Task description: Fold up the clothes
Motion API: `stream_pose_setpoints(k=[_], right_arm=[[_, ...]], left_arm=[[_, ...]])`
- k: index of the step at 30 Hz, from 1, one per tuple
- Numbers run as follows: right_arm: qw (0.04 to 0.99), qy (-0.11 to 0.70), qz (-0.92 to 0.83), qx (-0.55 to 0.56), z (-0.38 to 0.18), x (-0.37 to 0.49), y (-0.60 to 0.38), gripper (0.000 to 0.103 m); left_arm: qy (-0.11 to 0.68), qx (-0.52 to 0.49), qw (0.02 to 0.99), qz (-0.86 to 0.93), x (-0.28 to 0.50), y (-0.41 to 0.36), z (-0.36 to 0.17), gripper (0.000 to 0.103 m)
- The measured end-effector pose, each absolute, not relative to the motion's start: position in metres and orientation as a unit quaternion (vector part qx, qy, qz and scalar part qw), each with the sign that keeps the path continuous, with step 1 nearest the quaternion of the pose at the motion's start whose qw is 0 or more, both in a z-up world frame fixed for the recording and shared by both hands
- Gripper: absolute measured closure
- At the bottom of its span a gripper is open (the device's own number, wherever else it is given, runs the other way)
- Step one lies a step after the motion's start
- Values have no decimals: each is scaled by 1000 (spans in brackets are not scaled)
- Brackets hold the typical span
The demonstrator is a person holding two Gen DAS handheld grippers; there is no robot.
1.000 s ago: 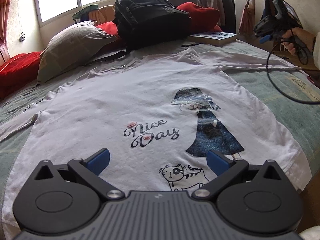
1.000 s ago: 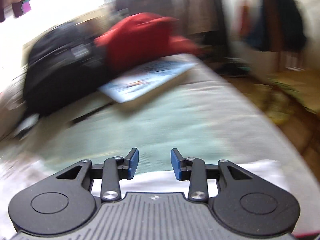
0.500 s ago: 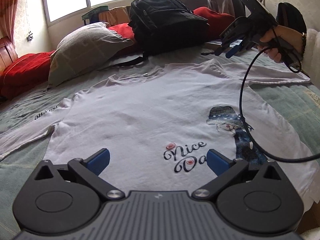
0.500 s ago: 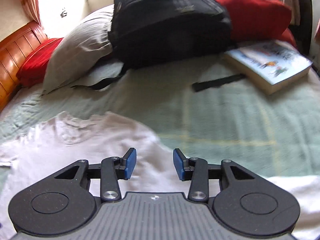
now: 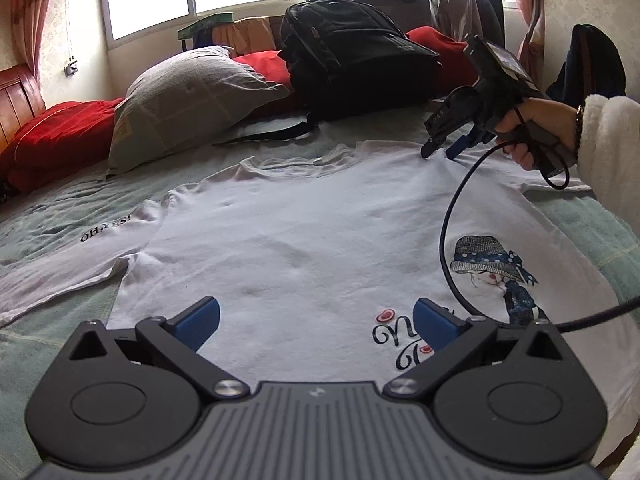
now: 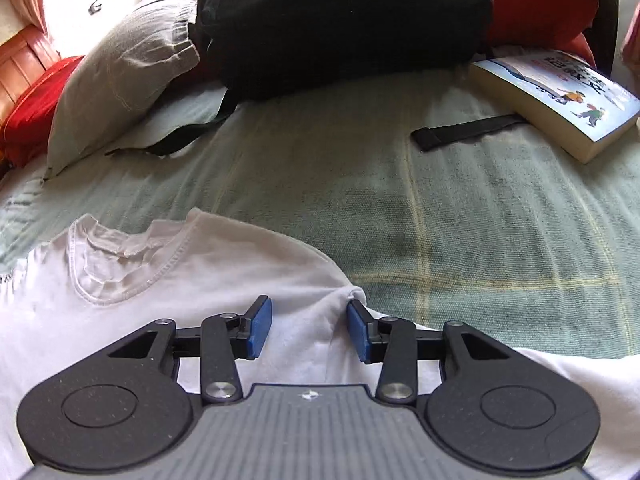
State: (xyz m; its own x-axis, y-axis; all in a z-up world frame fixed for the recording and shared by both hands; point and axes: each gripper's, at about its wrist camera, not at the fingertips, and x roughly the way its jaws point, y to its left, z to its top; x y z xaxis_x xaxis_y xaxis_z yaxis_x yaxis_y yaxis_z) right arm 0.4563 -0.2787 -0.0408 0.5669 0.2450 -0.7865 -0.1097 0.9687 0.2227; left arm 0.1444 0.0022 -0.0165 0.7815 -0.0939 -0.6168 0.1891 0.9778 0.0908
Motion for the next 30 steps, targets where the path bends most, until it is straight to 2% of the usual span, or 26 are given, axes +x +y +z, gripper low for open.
stream_pose_setpoints(k=[2, 5, 6, 10, 14, 17, 21, 27, 30], right_arm=[[884, 451, 91, 78, -31, 449, -279, 53], [896, 429, 89, 70, -11, 434, -272, 35], [900, 420, 95, 66, -4, 428, -268, 34], [888, 425, 149, 91, 1, 428, -251, 33], [874, 467, 108, 77, -32, 454, -231, 33], [878, 458, 103, 92, -47, 471, -232, 29], [890, 431, 107, 102, -48, 489, -237, 29], [917, 377, 116, 60, -4, 453, -286, 30], [923, 371, 95, 38, -1, 440, -319, 38]], left_arm=[[323, 75, 940, -76, 144, 4, -17, 1], [325, 79, 939, -79, 144, 5, -19, 1], [327, 79, 938, -79, 144, 5, -20, 1], [334, 78, 937, -71, 146, 10, -22, 1], [339, 75, 936, -61, 145, 17, -22, 1], [341, 72, 936, -51, 145, 22, -21, 1], [340, 69, 937, -46, 144, 25, -18, 1], [340, 70, 936, -59, 145, 18, -21, 1], [344, 72, 933, -71, 147, 10, -24, 1]])
